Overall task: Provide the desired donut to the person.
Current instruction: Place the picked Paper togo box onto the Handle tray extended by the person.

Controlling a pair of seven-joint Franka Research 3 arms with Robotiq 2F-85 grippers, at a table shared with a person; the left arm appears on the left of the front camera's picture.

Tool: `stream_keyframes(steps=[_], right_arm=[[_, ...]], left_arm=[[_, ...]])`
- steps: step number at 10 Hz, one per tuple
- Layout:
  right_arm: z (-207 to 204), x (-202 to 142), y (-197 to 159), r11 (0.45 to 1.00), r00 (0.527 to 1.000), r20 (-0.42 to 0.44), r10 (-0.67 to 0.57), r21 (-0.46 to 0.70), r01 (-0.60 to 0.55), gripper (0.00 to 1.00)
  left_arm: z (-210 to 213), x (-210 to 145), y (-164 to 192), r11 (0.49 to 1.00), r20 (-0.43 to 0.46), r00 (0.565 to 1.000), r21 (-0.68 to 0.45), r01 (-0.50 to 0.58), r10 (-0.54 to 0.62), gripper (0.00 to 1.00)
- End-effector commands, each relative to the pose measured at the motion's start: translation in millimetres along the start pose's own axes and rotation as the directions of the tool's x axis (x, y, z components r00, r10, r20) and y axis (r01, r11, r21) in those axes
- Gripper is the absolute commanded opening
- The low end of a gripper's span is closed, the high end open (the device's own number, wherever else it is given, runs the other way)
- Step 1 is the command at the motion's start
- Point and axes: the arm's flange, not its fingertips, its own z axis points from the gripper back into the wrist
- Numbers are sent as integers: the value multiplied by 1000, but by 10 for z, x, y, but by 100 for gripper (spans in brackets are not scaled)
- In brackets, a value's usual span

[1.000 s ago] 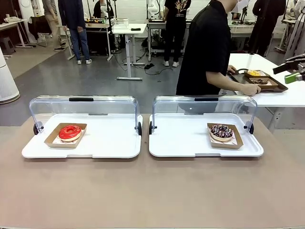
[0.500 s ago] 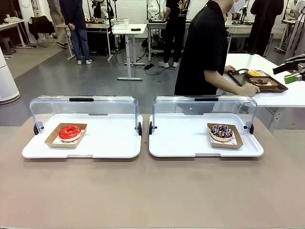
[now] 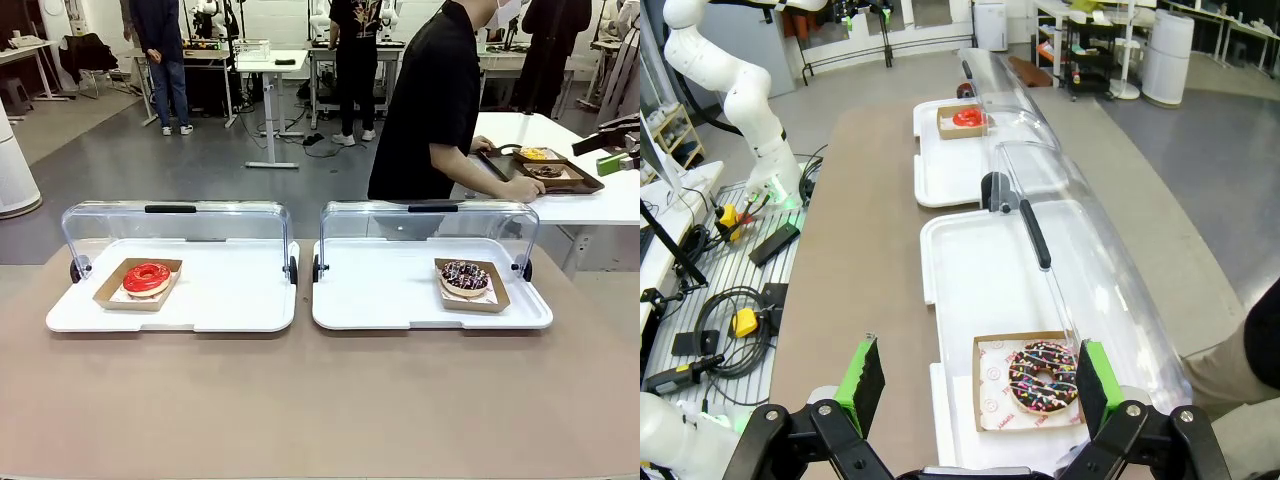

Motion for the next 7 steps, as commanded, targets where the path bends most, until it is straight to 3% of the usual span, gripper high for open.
stream_keyframes(steps=[1,7], right_arm=[[-12,16,1,1000,1000,9,2,-3,-2,100],[-12,16,1,1000,1000,9,2,-3,-2,100]], left_arm=[[-6,-4,-40,1000,8,1000,3,5,-5,100],[-6,-4,-40,1000,8,1000,3,5,-5,100]])
